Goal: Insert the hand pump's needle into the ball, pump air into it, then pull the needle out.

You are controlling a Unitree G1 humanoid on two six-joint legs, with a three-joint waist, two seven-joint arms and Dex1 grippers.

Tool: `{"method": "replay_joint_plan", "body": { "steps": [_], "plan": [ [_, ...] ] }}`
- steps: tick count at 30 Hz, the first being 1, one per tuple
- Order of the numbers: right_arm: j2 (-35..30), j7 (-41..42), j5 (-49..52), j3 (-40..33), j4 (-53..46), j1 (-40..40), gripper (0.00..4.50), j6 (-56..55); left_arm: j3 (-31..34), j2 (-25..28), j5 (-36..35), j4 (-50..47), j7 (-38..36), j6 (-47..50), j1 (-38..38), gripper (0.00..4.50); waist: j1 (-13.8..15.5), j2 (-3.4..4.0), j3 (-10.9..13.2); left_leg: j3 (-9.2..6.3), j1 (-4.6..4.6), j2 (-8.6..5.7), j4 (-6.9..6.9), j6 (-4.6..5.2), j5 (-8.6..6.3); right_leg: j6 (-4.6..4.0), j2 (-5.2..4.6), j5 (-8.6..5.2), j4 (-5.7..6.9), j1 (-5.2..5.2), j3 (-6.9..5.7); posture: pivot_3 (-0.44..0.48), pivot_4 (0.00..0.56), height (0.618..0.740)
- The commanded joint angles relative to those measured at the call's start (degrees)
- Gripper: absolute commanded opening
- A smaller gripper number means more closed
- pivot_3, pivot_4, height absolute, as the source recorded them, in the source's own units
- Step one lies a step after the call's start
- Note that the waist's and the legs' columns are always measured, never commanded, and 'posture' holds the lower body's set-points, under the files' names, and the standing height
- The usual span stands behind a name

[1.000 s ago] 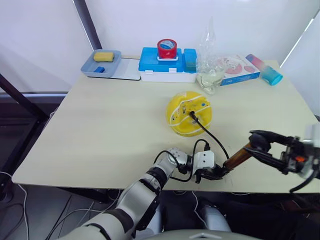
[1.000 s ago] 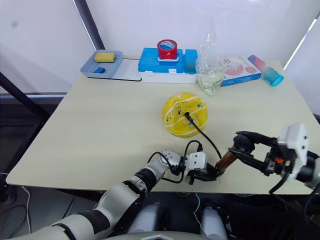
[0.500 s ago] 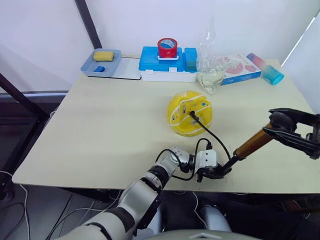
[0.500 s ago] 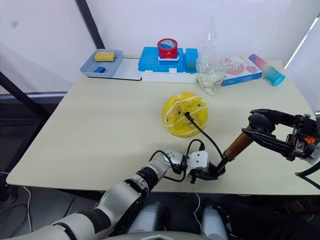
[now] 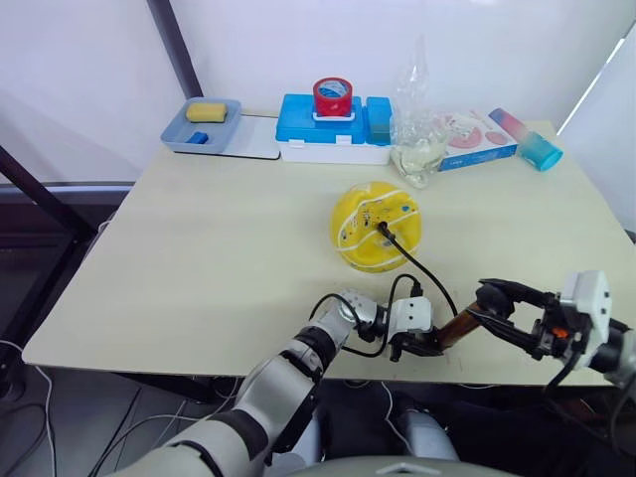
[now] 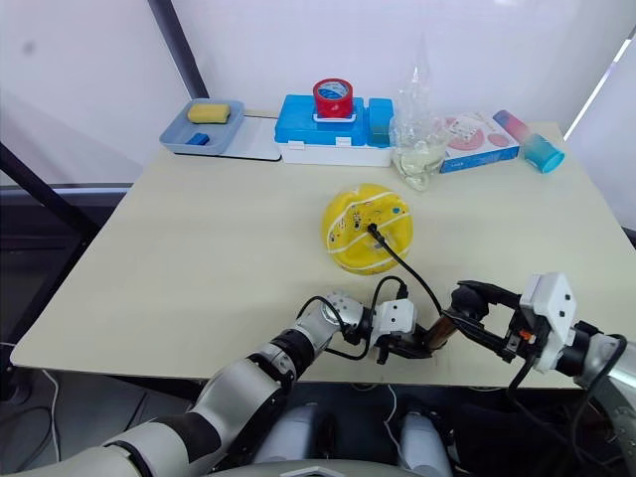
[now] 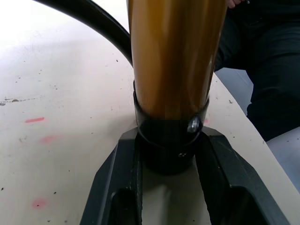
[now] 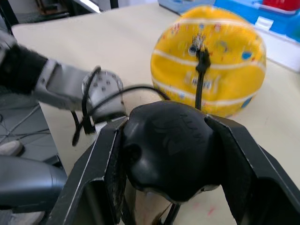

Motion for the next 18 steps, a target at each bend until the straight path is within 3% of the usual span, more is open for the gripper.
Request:
{"method": "replay_joint_plan", "body": {
  "steps": [1, 8, 18],
  "plan": [
    [0.67, 0.72, -2.53, 2.2, 2.61, 1.07, 2.08, -0.85, -0.98, 0.2, 1.11, 1.21, -1.48, 1.18, 1.22, 1.1, -0.01, -0.01, 0.0, -0.01, 0.0, 0.02, 0.0, 0.0, 0.0, 0.0, 0.03, 0.0, 0.0, 0.0, -0.01, 0.0, 0.15, 0.737],
    [-4.31, 2.95, 7.89, -6.31, -4.7, 2.34, 2.08, 4.09, -0.81, 0.18, 0.78, 1.15, -2.03, 1.28, 1.57, 1.1, 0.16, 0.14, 0.08, -0.06, -0.05, 0.02, -0.01, -0.01, 0.0, -0.01, -0.02, 0.0, -0.01, 0.0, -0.07, 0.0, 0.15, 0.737],
    [-12.06, -0.47, 23.79, -24.2, -8.64, -2.5, 2.08, 14.49, -0.81, 0.6, 0.64, 0.9, -2.14, 0.98, 2.15, 1.1, 0.11, 0.3, 0.2, -0.11, -0.08, 0.0, -0.02, -0.01, 0.0, 0.0, -0.11, 0.0, -0.03, 0.01, -0.25, 0.0, 0.15, 0.737]
  ]
}}
